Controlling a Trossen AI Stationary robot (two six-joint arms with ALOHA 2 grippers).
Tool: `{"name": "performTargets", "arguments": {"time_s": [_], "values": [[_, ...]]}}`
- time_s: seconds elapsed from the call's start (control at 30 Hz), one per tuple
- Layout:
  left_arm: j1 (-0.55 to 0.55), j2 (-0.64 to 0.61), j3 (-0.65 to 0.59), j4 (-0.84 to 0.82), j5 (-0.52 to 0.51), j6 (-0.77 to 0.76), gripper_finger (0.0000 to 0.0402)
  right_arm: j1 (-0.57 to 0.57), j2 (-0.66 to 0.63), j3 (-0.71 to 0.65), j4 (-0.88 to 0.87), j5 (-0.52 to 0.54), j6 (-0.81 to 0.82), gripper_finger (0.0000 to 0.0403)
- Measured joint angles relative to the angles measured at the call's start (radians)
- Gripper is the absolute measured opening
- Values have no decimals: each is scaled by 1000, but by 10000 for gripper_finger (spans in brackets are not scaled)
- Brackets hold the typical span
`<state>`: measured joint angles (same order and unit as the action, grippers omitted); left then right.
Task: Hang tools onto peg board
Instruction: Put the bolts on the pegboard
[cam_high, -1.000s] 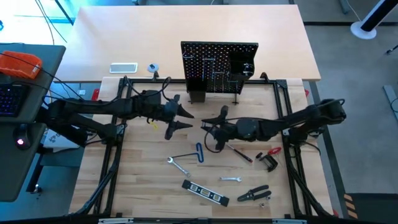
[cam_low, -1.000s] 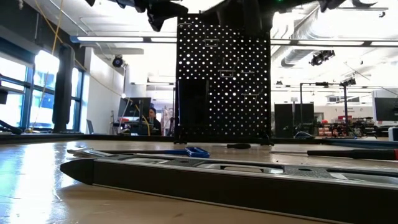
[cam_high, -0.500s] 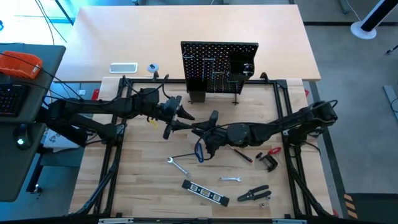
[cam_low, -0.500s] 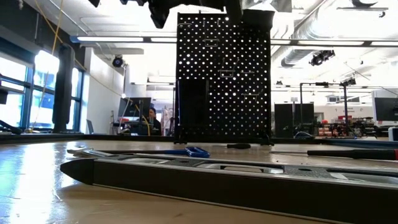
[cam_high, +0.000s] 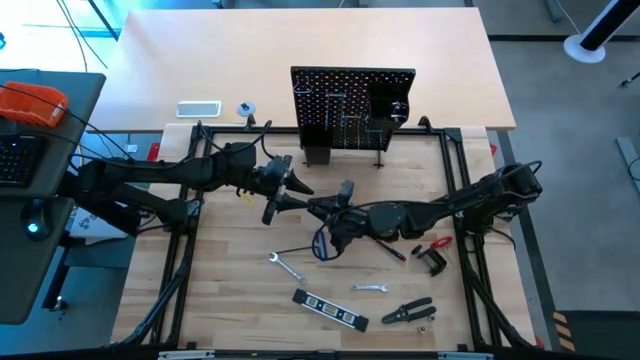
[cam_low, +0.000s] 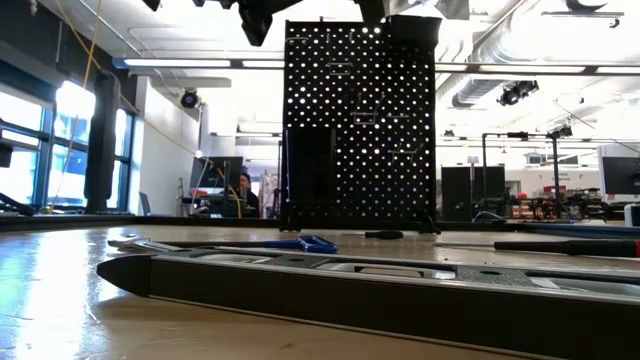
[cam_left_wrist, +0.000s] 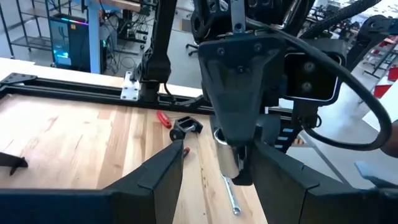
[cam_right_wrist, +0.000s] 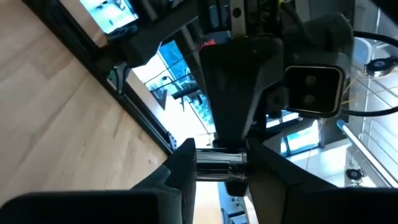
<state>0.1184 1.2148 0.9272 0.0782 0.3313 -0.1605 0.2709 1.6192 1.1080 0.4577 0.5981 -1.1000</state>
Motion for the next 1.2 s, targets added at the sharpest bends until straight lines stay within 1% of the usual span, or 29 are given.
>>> {"name": "performTargets", "arguments": {"time_s": [0.17,0.3,0.4,0.57,0.9,1.13,1.2], "values": [[0,8,0,6,10,-13,160,-4,0,0,34,-13,-19,100],[0,26,0,52,55,-28,142,-16,0,0,40,-38,-11,100],[0,33,0,93,58,-34,134,-22,-1,0,39,-51,7,100],[6,41,0,84,59,-30,120,-22,-1,0,34,-45,3,100],[6,41,0,92,61,-12,59,-21,-1,0,21,-29,-9,100],[7,41,0,83,58,23,57,-15,-1,0,16,-7,-16,100],[11,41,0,83,56,33,57,-15,-1,0,16,-7,-12,108]]}}
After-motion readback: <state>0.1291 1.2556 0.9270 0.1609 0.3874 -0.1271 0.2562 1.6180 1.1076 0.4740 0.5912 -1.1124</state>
